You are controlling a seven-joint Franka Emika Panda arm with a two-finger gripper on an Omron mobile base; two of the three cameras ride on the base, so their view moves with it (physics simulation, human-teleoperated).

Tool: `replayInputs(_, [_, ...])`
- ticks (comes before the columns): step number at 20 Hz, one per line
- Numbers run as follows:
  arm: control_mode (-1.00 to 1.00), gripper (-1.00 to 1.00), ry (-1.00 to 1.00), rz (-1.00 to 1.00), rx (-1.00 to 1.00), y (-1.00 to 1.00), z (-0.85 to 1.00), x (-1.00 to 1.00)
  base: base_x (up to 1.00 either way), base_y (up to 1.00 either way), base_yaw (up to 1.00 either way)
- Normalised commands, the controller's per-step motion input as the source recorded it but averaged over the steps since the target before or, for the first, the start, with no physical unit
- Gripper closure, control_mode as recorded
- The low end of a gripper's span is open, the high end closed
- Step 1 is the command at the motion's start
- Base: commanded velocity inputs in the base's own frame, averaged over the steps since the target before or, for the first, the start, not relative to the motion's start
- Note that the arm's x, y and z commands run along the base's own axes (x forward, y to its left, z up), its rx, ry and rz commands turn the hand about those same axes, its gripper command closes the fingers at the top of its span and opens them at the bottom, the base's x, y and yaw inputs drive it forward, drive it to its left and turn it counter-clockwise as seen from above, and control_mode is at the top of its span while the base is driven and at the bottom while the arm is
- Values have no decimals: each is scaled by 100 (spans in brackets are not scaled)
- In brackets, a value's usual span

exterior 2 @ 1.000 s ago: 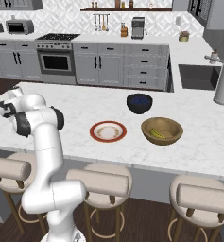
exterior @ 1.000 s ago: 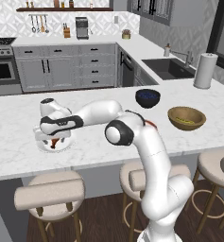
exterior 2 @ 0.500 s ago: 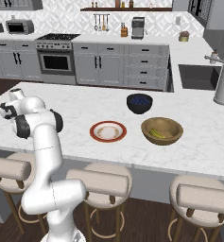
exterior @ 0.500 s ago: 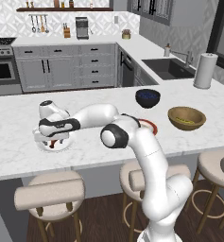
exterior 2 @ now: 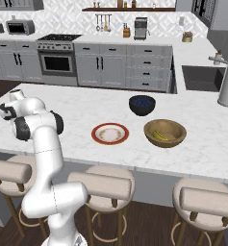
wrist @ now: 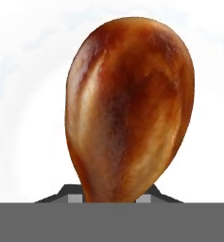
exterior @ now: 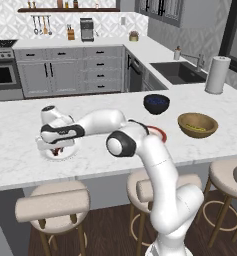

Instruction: Pick the chicken drumstick and cucumber from their plates and place them in the bowl. Then put the bowl in the fridge.

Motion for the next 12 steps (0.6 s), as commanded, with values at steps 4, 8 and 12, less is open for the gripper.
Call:
replayInputs(4, [-100, 100, -9, -10, 4, -70, 11, -58, 0, 0, 0])
replayInputs(8, [-100, 100, -14, -10, 8, -89, 48, -66, 0, 0, 0])
replayInputs(12, [-100, 100, -15, -4, 7, -91, 58, -52, 0, 0, 0])
